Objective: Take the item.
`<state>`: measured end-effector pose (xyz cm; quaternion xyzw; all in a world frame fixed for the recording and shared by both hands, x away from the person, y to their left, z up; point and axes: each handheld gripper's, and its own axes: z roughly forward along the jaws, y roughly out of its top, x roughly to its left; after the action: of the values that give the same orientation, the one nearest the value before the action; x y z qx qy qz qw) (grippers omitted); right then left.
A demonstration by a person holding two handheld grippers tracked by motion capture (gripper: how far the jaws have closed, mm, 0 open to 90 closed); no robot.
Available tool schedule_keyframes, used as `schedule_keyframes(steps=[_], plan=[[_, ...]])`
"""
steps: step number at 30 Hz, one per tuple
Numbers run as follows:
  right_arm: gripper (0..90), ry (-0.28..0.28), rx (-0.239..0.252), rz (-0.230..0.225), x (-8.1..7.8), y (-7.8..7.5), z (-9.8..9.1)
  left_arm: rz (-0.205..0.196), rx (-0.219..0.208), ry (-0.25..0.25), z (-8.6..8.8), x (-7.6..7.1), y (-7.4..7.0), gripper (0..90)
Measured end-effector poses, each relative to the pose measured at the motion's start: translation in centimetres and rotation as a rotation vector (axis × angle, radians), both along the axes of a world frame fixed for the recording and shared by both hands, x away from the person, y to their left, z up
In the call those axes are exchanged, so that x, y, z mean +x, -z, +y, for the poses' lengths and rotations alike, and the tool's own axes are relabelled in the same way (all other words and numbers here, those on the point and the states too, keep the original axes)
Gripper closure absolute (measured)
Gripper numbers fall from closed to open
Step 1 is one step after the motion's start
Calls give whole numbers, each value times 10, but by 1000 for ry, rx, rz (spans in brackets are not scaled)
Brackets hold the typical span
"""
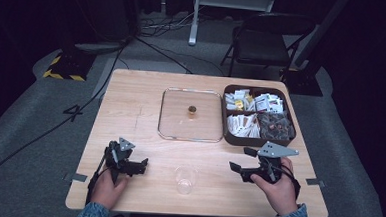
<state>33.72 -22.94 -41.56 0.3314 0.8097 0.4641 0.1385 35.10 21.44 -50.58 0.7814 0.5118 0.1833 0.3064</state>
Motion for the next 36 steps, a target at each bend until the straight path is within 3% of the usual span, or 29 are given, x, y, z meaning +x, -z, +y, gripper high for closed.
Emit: schedule_keyframes(steps=[6,17,26,36], plan=[[201,15,-77,-7,13,-7,-4,2,-2,6,0,1,0,2],[197,103,-83,-22,44,-21,-31,4,2,13,0,2,0,2],[157,167,-83,10,71,-17,-68,4,3,13,0,2,0,2],[166,277,-69,1,98,-14,-97,4,3,13,0,1,0,2]])
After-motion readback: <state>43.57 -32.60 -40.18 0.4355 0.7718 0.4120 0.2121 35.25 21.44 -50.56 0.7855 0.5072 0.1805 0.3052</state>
